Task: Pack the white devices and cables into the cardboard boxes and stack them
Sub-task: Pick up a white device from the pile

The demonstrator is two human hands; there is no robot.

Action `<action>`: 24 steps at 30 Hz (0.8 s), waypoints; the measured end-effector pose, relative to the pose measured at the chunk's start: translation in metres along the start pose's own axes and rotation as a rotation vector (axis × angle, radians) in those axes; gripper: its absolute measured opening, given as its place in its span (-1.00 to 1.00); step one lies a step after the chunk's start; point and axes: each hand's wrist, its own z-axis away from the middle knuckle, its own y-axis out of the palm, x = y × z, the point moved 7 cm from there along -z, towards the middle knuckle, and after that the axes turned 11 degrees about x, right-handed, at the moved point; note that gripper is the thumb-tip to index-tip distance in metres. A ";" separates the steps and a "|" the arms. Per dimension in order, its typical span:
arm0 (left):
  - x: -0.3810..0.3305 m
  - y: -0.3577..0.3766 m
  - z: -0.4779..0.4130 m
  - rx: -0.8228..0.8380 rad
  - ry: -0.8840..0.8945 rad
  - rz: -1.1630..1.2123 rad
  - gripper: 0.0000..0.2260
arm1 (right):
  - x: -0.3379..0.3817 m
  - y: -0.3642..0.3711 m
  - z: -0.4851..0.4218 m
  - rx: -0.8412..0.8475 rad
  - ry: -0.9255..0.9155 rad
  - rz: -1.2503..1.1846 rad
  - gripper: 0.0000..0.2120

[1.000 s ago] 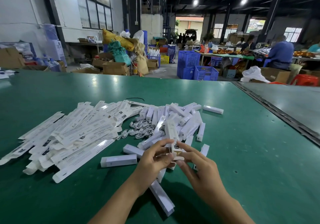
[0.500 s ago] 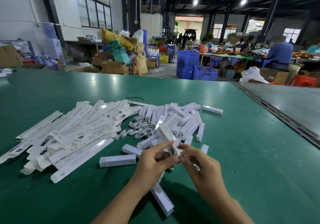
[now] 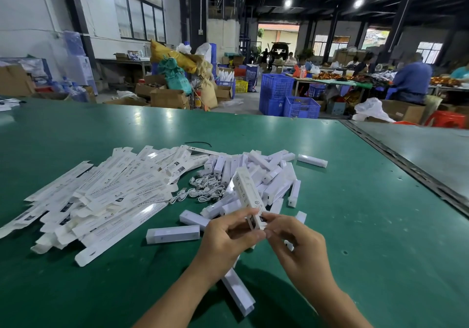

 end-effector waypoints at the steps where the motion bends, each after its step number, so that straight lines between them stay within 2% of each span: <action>1: 0.000 0.000 0.000 0.005 0.001 0.000 -0.61 | -0.001 0.000 0.000 -0.004 0.027 -0.026 -0.82; 4: -0.002 0.000 0.001 0.013 0.010 -0.009 -0.65 | -0.003 0.001 0.000 -0.016 0.092 -0.067 -0.67; 8: -0.005 -0.001 0.000 0.021 0.033 -0.043 -0.70 | -0.001 -0.001 0.001 0.001 0.096 -0.059 -0.75; 9: -0.007 0.000 0.000 0.022 0.043 -0.023 -0.72 | 0.000 -0.002 0.000 0.016 0.086 -0.038 -0.71; 14: -0.016 0.001 -0.002 0.105 0.088 0.435 -0.67 | -0.009 -0.006 -0.002 0.044 0.118 0.270 -0.40; 17: -0.015 -0.005 -0.004 0.128 0.085 0.598 -0.57 | -0.013 -0.017 -0.004 -0.075 0.170 0.385 -0.56; 19: -0.015 -0.007 -0.005 0.141 0.080 0.654 -0.46 | -0.016 -0.018 -0.003 -0.083 0.176 0.400 -0.66; 21: -0.017 -0.005 -0.004 0.204 0.090 0.627 -0.36 | -0.021 -0.014 -0.003 -0.034 0.207 0.352 -0.68; 22: -0.017 -0.003 -0.003 0.236 0.089 0.543 -0.40 | -0.023 -0.011 -0.003 0.009 0.224 0.319 -0.68; 24: -0.011 0.001 -0.002 0.235 0.061 0.237 -0.68 | -0.022 -0.002 -0.003 0.112 0.237 0.269 -0.64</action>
